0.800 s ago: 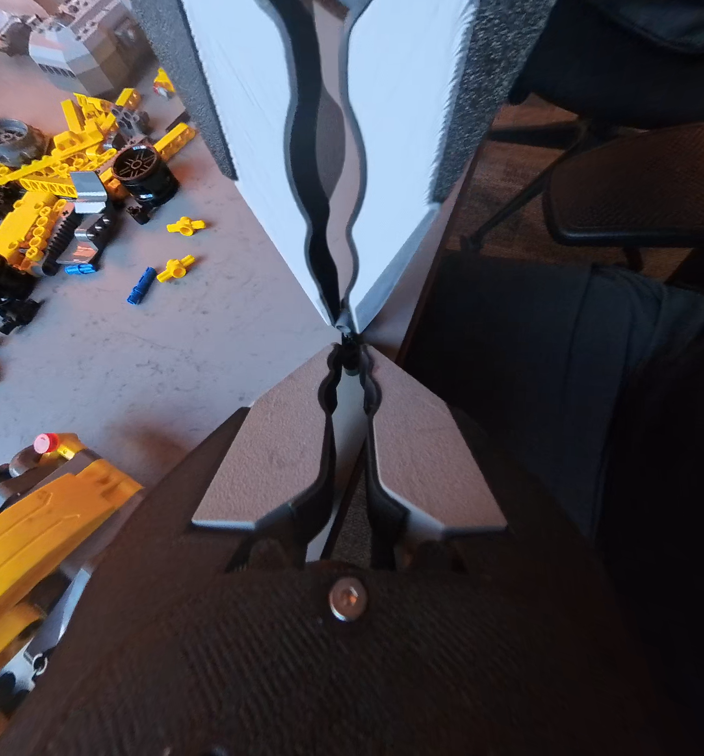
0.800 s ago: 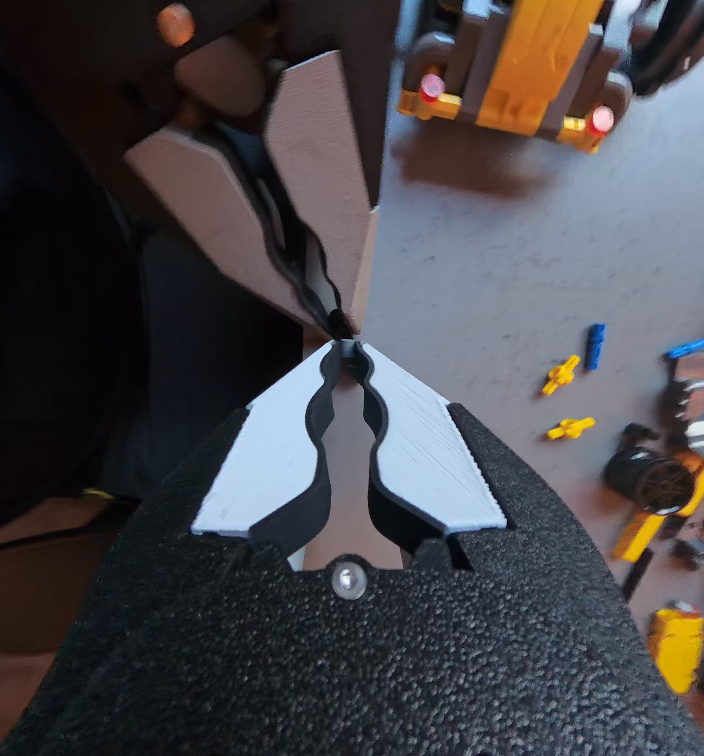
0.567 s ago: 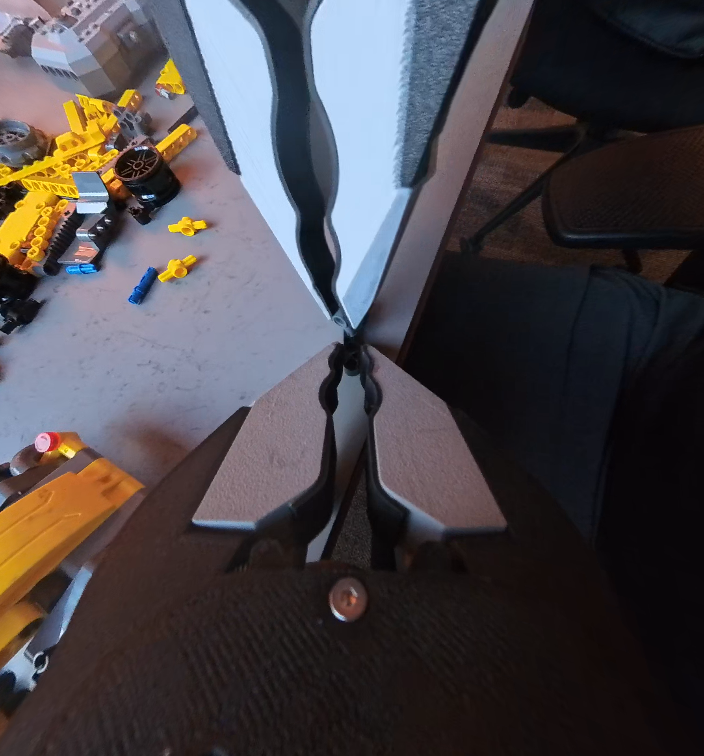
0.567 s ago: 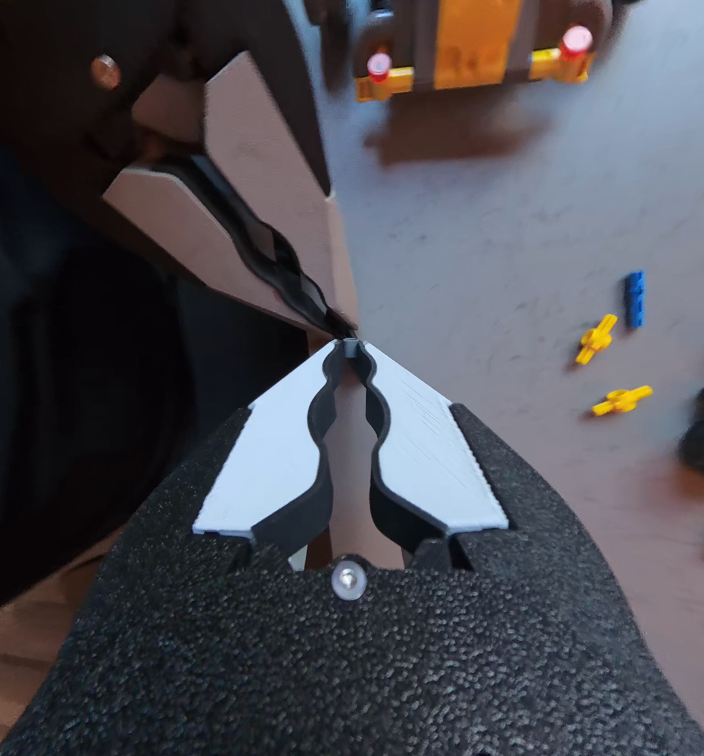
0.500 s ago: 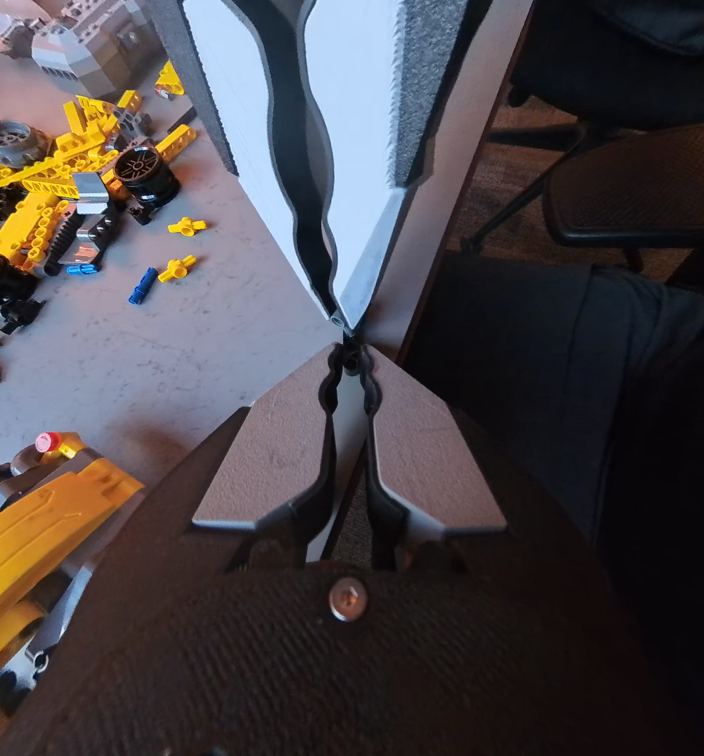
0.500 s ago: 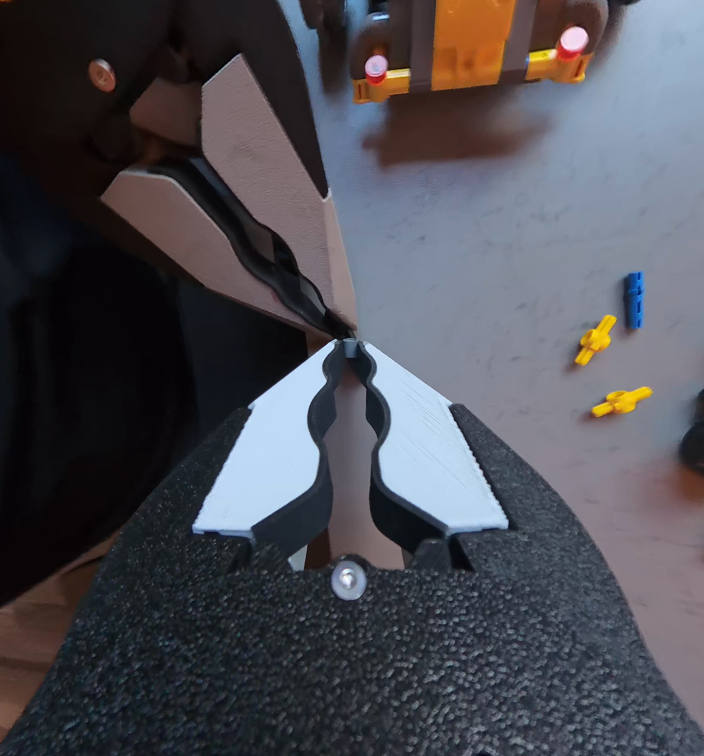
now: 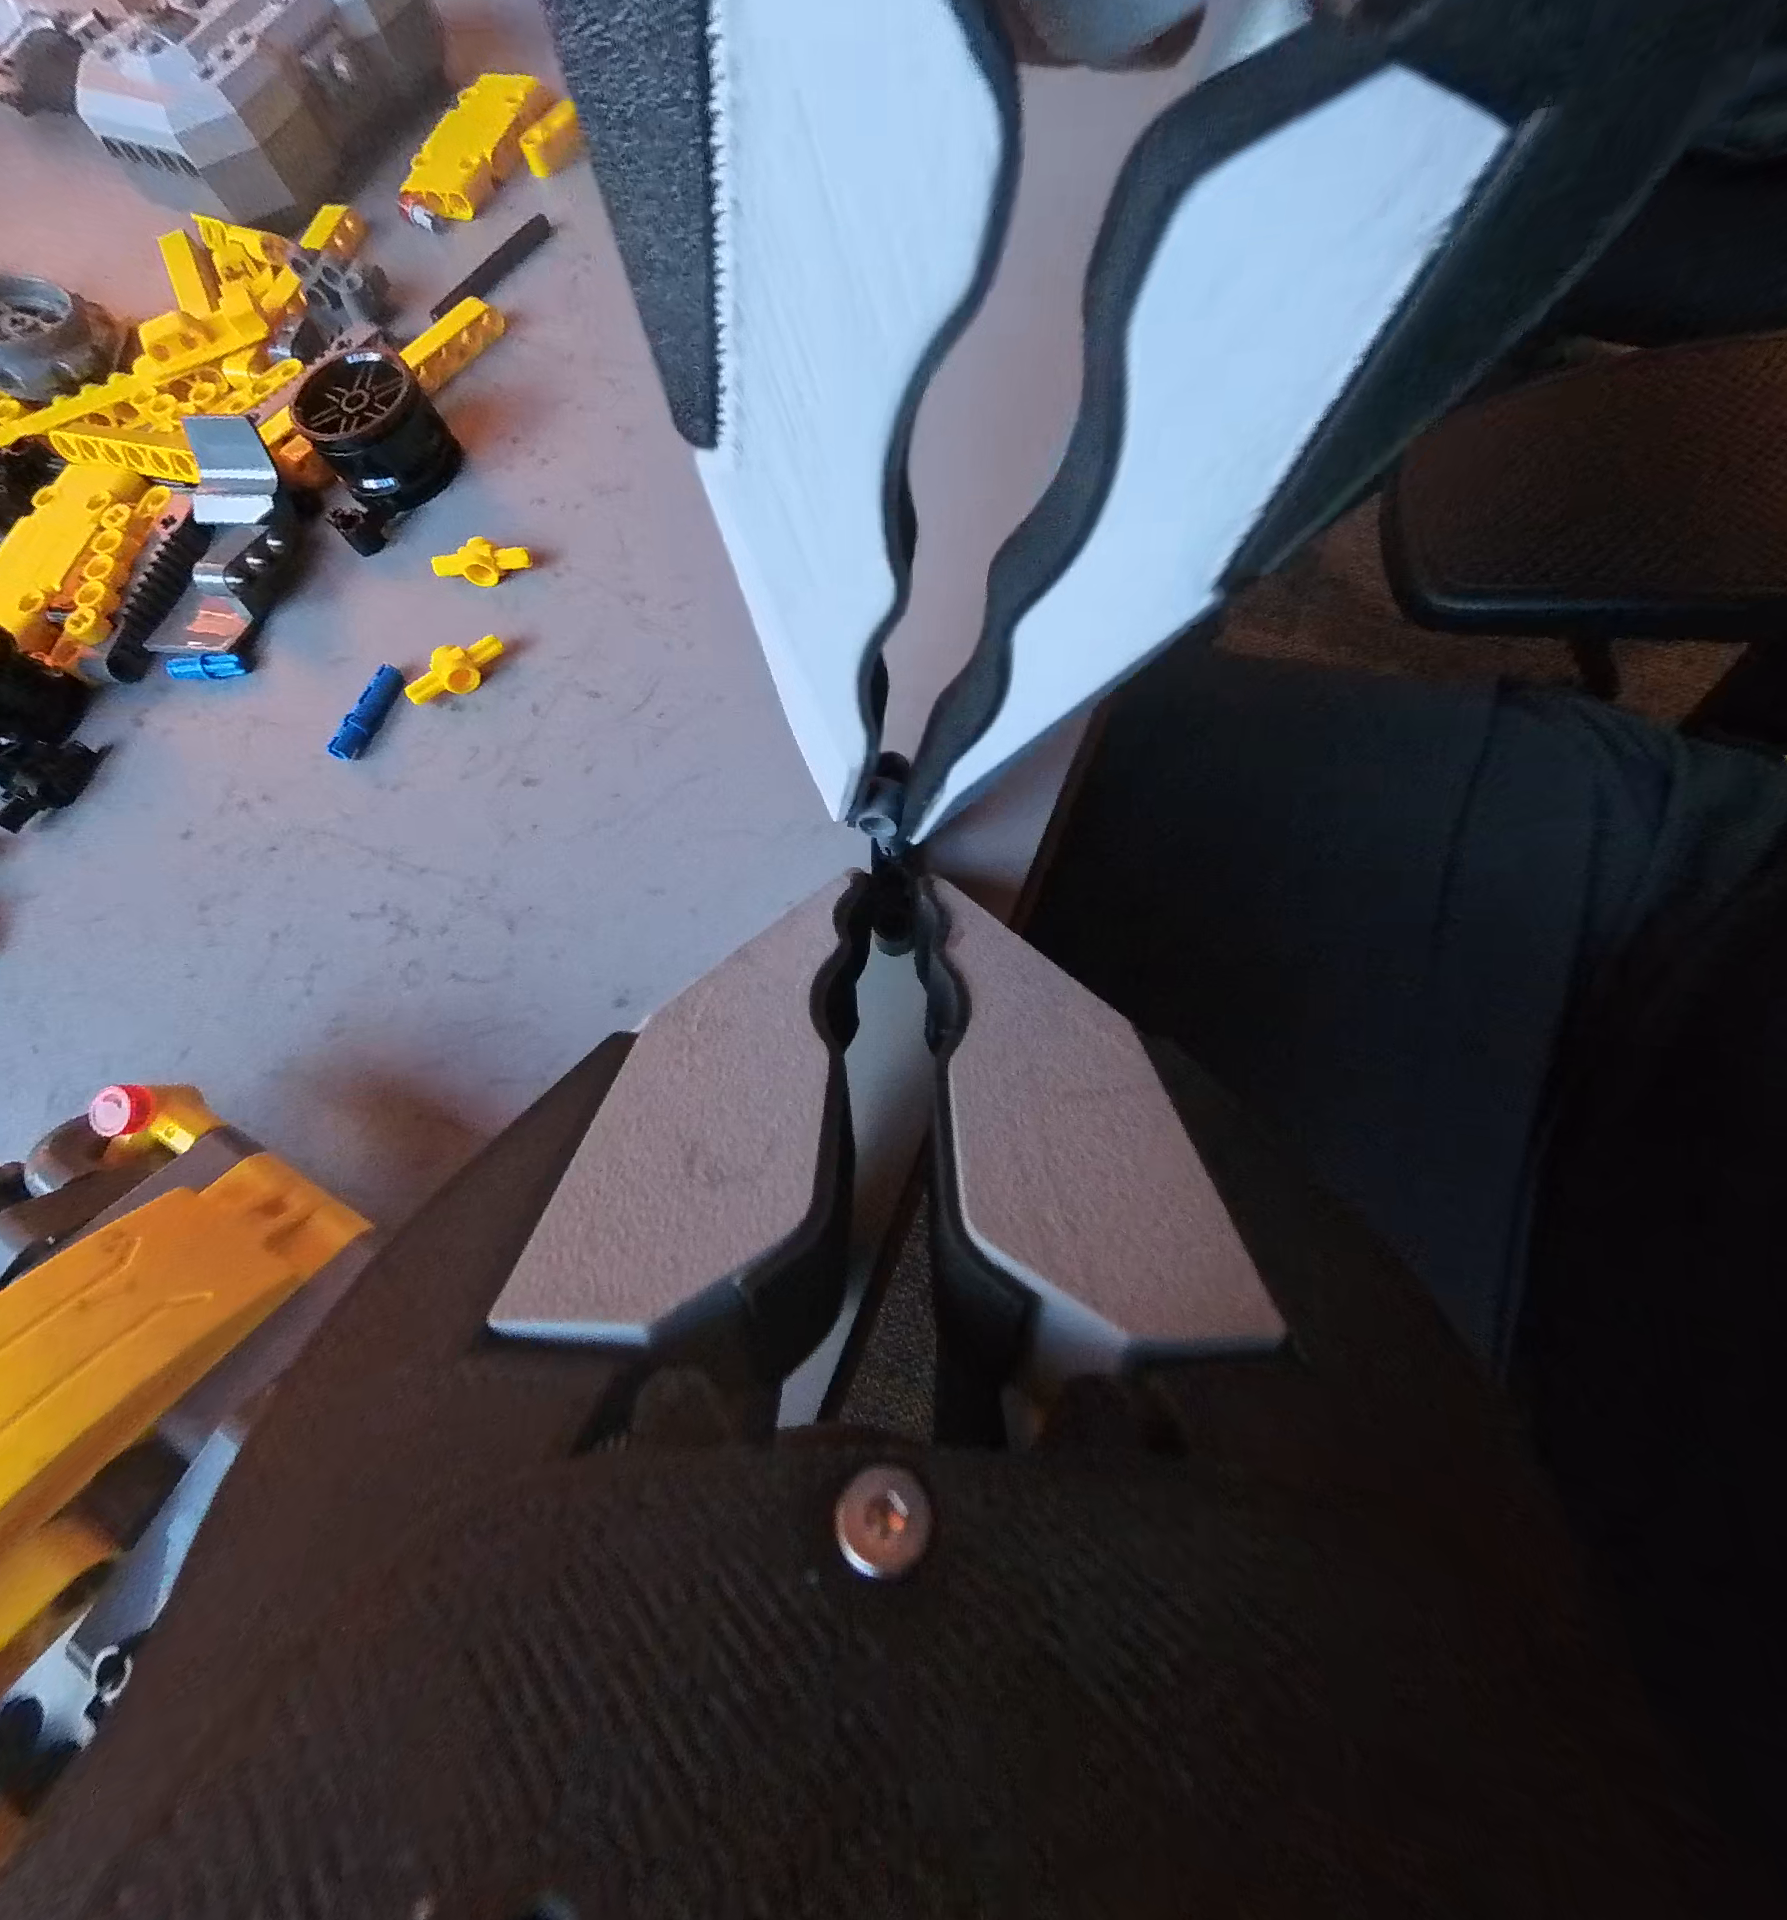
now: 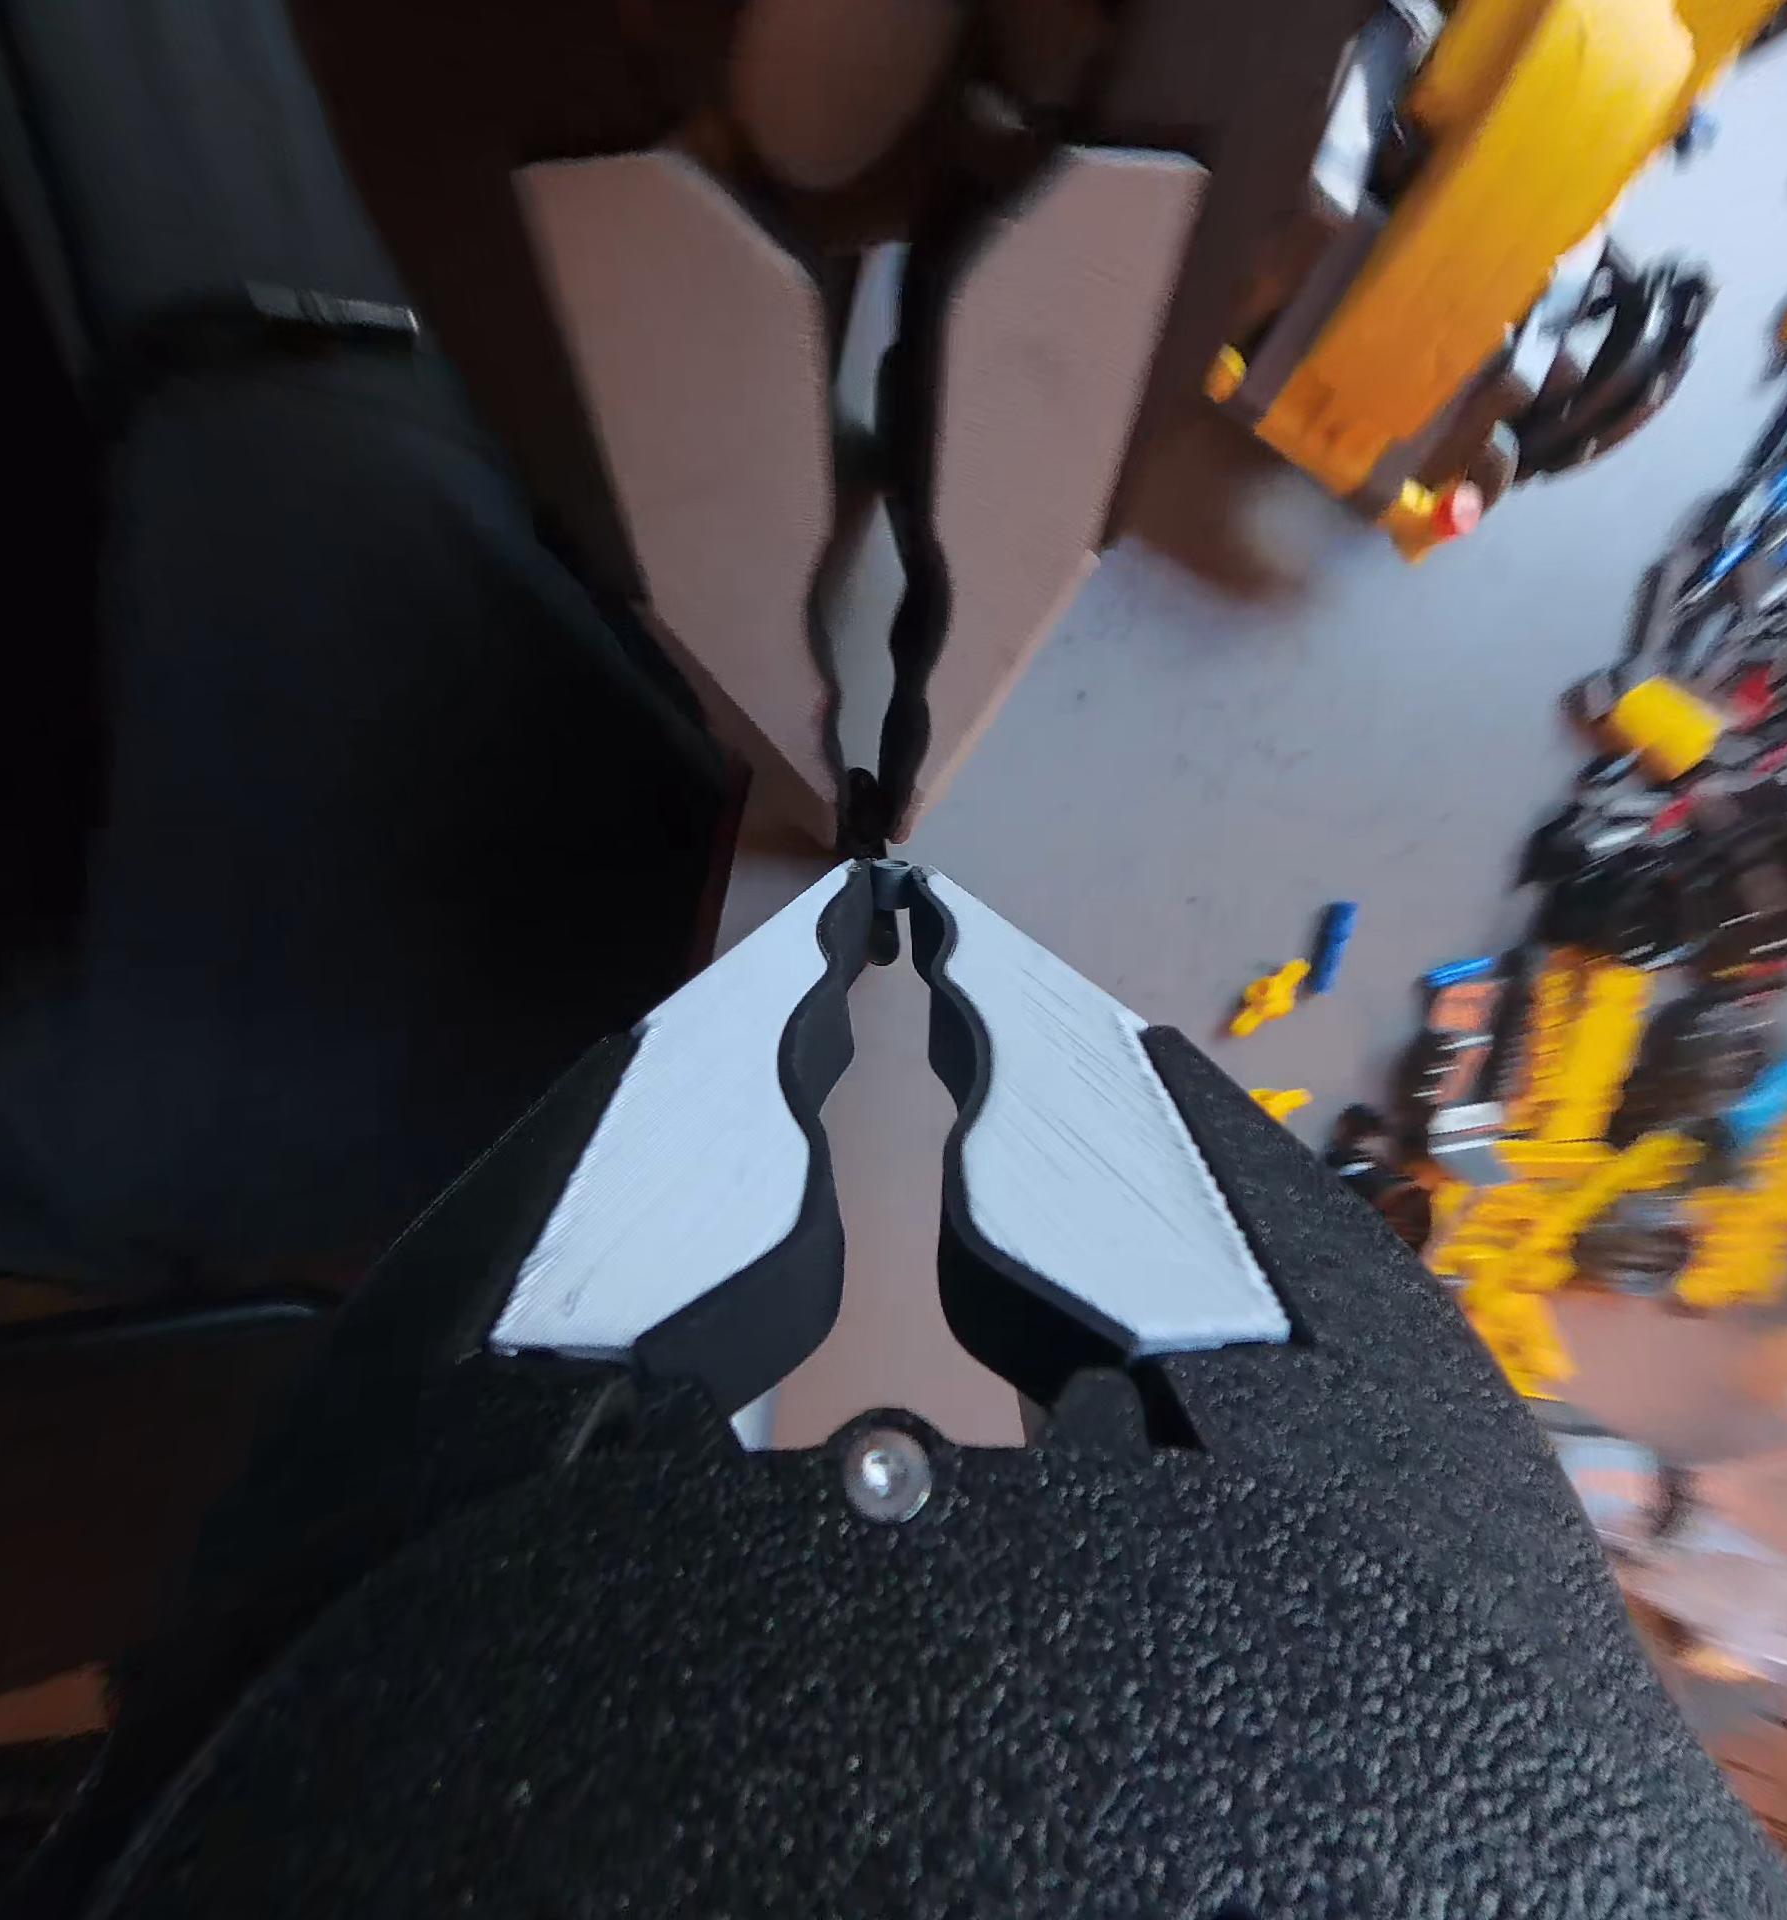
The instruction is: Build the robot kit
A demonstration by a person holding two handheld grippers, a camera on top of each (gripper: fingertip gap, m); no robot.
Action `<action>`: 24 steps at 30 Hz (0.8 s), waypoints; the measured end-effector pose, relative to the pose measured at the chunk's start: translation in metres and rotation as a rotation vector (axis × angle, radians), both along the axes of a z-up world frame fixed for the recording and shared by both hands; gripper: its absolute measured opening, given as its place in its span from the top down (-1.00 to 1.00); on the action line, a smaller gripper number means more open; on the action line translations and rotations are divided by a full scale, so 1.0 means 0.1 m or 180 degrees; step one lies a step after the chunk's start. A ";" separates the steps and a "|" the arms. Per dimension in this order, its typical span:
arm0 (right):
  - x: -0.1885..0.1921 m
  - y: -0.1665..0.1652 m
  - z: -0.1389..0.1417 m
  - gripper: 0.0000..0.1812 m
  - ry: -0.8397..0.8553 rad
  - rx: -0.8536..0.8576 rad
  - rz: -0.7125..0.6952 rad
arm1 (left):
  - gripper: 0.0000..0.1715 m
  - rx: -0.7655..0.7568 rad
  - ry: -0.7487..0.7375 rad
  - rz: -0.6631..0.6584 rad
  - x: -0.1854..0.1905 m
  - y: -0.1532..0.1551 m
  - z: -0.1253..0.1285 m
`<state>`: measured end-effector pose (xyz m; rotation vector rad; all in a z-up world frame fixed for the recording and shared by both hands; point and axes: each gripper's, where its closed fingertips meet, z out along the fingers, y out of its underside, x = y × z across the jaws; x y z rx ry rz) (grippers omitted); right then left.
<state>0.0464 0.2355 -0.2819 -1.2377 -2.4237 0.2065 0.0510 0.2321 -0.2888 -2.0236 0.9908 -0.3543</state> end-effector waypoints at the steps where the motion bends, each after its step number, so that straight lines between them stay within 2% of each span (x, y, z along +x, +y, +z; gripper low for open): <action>1: -0.01 0.00 0.00 0.93 0.0014 0.0085 0.0061 | 0.94 -0.0011 -0.0003 0.0006 0.00 0.00 0.00; 7: -0.02 0.00 0.00 0.93 0.0099 0.0482 0.0378 | 0.95 -0.0037 -0.0007 0.0017 -0.01 0.00 0.00; 12: -0.02 -0.02 0.02 0.93 0.0085 0.0458 0.0434 | 0.95 -0.0047 -0.0015 0.0018 -0.01 0.01 0.00; 18: -0.04 -0.01 0.01 0.94 -0.0247 -0.0491 0.0078 | 0.94 -0.0058 -0.0020 0.0023 -0.02 0.01 0.00; 24: -0.03 -0.01 0.01 0.94 -0.0419 -0.0813 -0.0059 | 0.94 -0.0056 -0.0019 0.0029 -0.02 0.01 0.00</action>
